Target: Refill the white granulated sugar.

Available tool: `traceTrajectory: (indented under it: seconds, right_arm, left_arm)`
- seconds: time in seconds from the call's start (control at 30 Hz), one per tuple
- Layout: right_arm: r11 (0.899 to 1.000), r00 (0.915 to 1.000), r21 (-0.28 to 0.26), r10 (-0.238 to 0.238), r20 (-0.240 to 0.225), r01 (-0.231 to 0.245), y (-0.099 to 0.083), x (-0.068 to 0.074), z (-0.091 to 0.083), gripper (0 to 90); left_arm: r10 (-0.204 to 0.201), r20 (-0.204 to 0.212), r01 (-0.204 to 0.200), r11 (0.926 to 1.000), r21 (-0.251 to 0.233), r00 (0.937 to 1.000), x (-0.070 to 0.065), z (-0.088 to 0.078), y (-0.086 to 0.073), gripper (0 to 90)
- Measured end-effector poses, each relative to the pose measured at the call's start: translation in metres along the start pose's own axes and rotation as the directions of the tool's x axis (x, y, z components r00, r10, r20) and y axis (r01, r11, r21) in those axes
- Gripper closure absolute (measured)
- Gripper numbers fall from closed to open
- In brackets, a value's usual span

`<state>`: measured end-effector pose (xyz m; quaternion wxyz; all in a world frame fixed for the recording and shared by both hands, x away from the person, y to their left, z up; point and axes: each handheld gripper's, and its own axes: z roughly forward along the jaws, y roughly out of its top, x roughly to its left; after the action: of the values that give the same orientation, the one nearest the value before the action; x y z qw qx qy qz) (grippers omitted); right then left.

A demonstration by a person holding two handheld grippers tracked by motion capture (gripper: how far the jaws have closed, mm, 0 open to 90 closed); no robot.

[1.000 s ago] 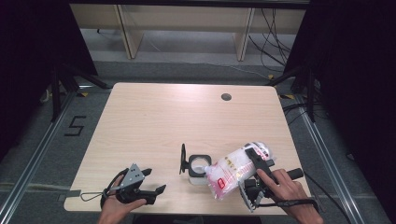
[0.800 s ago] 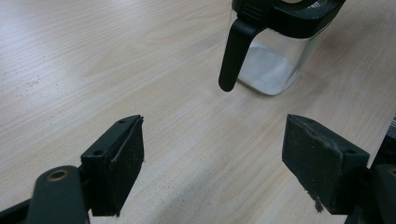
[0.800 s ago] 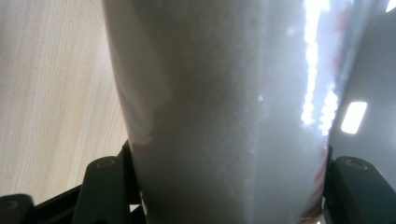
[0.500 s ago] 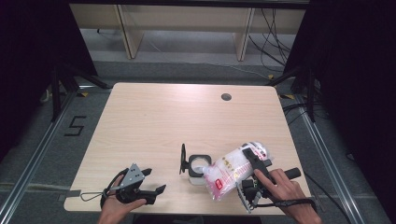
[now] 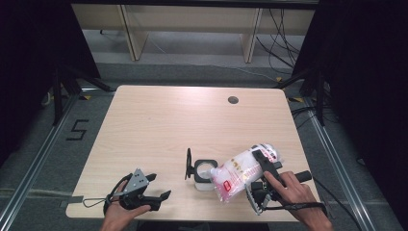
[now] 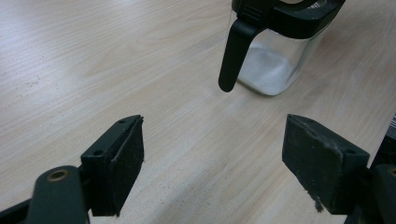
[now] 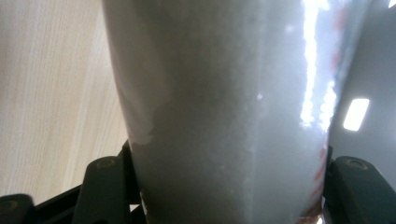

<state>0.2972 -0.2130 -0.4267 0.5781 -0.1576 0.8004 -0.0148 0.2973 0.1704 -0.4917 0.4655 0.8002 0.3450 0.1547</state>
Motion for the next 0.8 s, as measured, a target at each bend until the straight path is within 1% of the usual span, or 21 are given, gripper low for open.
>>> traceTrajectory:
  seconds: [0.03, 0.07, 0.1, 0.13, 0.17, 0.2, 0.23, 0.27, 0.33, 0.4, 0.43, 0.47, 0.5, 0.53, 0.57, 0.6, 0.63, 0.67, 0.7, 0.73, 0.8]
  right_arm:
    - [1.000, 0.9998, 0.013, 0.015, -0.011, -0.015, -0.0008, 0.0008, -0.0006, 39.9]
    - [1.000, 0.9999, 0.002, 0.011, -0.002, -0.011, -0.0017, 0.0011, 0.0004, 39.9]
    - [1.000, 1.0000, 0.000, 0.000, 0.001, 0.000, -0.0020, 0.0003, 0.0006, 39.9]
    - [0.999, 0.9995, 0.013, -0.030, -0.011, 0.030, -0.0015, -0.0024, -0.0005, 39.9]
    - [1.000, 0.9996, 0.014, -0.027, -0.011, 0.028, -0.0019, -0.0021, -0.0005, 39.9]
    - [1.000, 0.9998, -0.002, 0.020, 0.010, -0.020, -0.0035, 0.0023, 0.0010, 39.9]
    - [1.000, 0.9998, 0.020, 0.015, -0.011, -0.015, -0.0031, 0.0010, -0.0005, 39.9]
    - [1.000, 0.9999, 0.006, 0.015, 0.003, -0.015, -0.0037, 0.0014, 0.0005, 39.9]
    - [1.000, 0.9999, 0.006, 0.014, 0.003, -0.014, -0.0041, 0.0011, 0.0005, 39.9]
    - [1.000, 1.0000, 0.008, 0.001, 0.001, -0.001, -0.0046, -0.0005, 0.0004, 39.9]
    - [0.999, 0.9998, 0.028, -0.017, -0.014, 0.017, -0.0045, -0.0030, -0.0013, 39.9]
    - [1.000, 0.9999, 0.024, 0.001, -0.012, -0.001, -0.0053, -0.0015, -0.0006, 39.9]
    - [1.000, 0.9999, 0.013, 0.012, 0.001, -0.012, -0.0065, -0.0002, 0.0003, 39.9]
    - [1.000, 0.9999, 0.007, 0.002, 0.011, -0.002, -0.0072, -0.0009, 0.0008, 39.9]
    - [0.999, 0.9997, 0.026, -0.025, -0.005, 0.025, -0.0068, -0.0039, -0.0007, 39.9]
    - [1.000, 1.0000, 0.022, -0.005, -0.006, 0.005, -0.0079, -0.0022, 0.0002, 39.9]
    - [1.000, 0.9999, 0.019, 0.013, 0.006, -0.013, -0.0086, -0.0010, 0.0004, 39.9]
    - [1.000, 0.9999, 0.016, -0.012, 0.008, 0.011, -0.0092, -0.0026, 0.0003, 39.9]
    - [1.000, 0.9999, 0.020, -0.017, 0.005, 0.016, -0.0093, -0.0034, -0.0001, 39.9]
    - [0.999, 0.9999, 0.043, -0.008, -0.013, 0.008, -0.0088, -0.0031, -0.0018, 39.9]
    - [0.999, 0.9999, 0.038, -0.009, -0.011, 0.009, -0.0093, -0.0029, -0.0018, 39.9]
  left_arm:
    - [-0.001, 0.003, 0.001, 1.0000, -0.002, 1.0000, 0.0002, 0.0002, 0.0000, 20.2]
    - [0.000, -0.002, 0.000, 1.0000, 0.001, 1.0000, 0.0001, 0.0000, 0.0000, 20.2]
    - [0.001, -0.001, -0.001, 1.0000, 0.001, 1.0000, 0.0001, 0.0000, 0.0000, 20.2]
    - [0.000, -0.002, 0.000, 1.0000, 0.001, 1.0000, 0.0000, 0.0000, 0.0000, 20.2]
    - [0.000, -0.002, 0.000, 1.0000, 0.001, 1.0000, 0.0000, 0.0000, 0.0000, 20.2]
    - [0.001, 0.002, -0.001, 1.0000, 0.000, 1.0000, 0.0002, 0.0000, 0.0000, 20.2]
    - [-0.005, 0.004, 0.005, 1.0000, -0.007, 1.0000, -0.0002, 0.0003, -0.0001, 20.2]
    - [-0.023, 0.002, 0.023, 0.9997, -0.002, 0.9997, -0.0010, 0.0001, -0.0005, 20.2]
    - [-0.025, 0.002, 0.025, 0.9997, -0.002, 0.9997, -0.0010, 0.0000, -0.0005, 20.2]
    - [-0.025, 0.002, 0.025, 0.9997, -0.003, 0.9997, -0.0010, 0.0000, -0.0005, 20.2]
    - [-0.026, 0.002, 0.026, 0.9997, -0.003, 0.9997, -0.0010, 0.0000, -0.0005, 20.2]
    - [-0.026, 0.002, 0.026, 0.9997, -0.003, 0.9997, -0.0010, 0.0000, -0.0005, 20.2]
    - [-0.026, 0.002, 0.026, 0.9997, -0.003, 0.9997, -0.0010, 0.0000, -0.0004, 20.2]
    - [-0.026, 0.002, 0.026, 0.9997, -0.003, 0.9997, -0.0010, 0.0000, -0.0004, 20.2]
    - [-0.025, 0.002, 0.025, 0.9997, -0.003, 0.9997, -0.0010, 0.0000, -0.0004, 20.2]
    - [-0.026, 0.002, 0.026, 0.9997, -0.003, 0.9997, -0.0011, 0.0000, -0.0005, 20.2]
    - [-0.026, 0.002, 0.026, 0.9997, -0.003, 0.9997, -0.0011, 0.0000, -0.0005, 20.2]
    - [-0.026, 0.002, 0.026, 0.9997, -0.003, 0.9997, -0.0010, 0.0000, -0.0005, 20.3]
    - [-0.026, 0.002, 0.026, 0.9997, -0.003, 0.9997, -0.0010, 0.0000, -0.0005, 20.2]
    - [-0.026, 0.002, 0.026, 0.9997, -0.003, 0.9997, -0.0010, 0.0000, -0.0005, 20.2]
    - [-0.026, 0.002, 0.026, 0.9997, -0.003, 0.9997, -0.0011, 0.0001, -0.0005, 20.2]
